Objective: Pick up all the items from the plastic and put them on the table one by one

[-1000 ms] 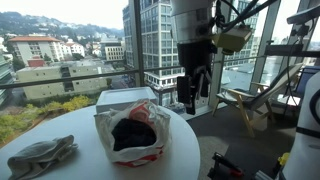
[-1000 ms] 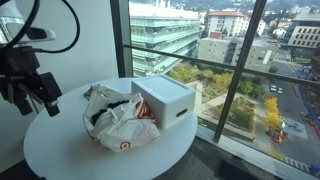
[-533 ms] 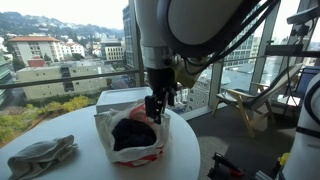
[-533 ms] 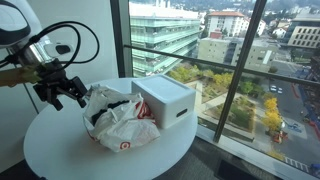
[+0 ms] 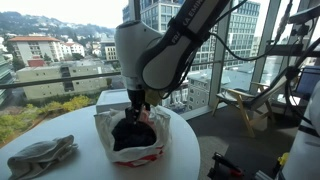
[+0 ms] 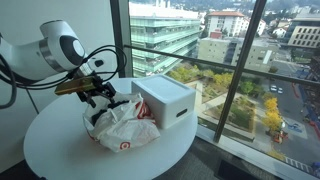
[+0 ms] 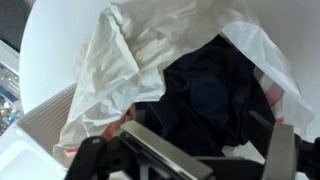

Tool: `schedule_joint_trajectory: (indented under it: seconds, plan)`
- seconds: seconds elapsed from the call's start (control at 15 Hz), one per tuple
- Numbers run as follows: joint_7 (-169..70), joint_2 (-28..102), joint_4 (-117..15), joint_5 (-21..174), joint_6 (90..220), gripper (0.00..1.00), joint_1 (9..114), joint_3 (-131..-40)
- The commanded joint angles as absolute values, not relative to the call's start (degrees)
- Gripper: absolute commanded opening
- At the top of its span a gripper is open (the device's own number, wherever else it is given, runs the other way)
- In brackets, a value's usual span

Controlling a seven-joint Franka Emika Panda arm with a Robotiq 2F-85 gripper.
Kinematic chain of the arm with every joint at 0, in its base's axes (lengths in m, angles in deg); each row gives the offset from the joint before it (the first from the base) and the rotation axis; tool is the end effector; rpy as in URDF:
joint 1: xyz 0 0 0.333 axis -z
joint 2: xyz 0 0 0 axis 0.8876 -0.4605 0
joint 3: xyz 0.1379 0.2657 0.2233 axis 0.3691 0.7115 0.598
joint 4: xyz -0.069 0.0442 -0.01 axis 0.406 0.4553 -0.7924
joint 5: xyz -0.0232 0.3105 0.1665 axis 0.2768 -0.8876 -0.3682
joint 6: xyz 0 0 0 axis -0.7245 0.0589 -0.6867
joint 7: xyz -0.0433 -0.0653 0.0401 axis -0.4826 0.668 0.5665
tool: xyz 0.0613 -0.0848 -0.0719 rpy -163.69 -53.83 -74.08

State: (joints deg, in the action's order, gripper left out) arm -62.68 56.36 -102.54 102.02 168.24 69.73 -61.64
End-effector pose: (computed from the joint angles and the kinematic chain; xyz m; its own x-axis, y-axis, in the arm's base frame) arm 0.4331 0.0998 0.3779 0.9374 0.3208 0.1353 0.2736 -0.9190 0.2840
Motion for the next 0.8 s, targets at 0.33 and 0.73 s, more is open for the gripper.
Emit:
schedule_joint_trajectory:
  seconds: [0.33, 0.73]
  plan:
    - [-71.36, 34.91, -88.57, 110.28, 173.13, 1.00, 56.97, -77.92]
    - [-71.19, 26.86, -86.83, 108.41, 177.43, 0.75, 52.33, -84.91]
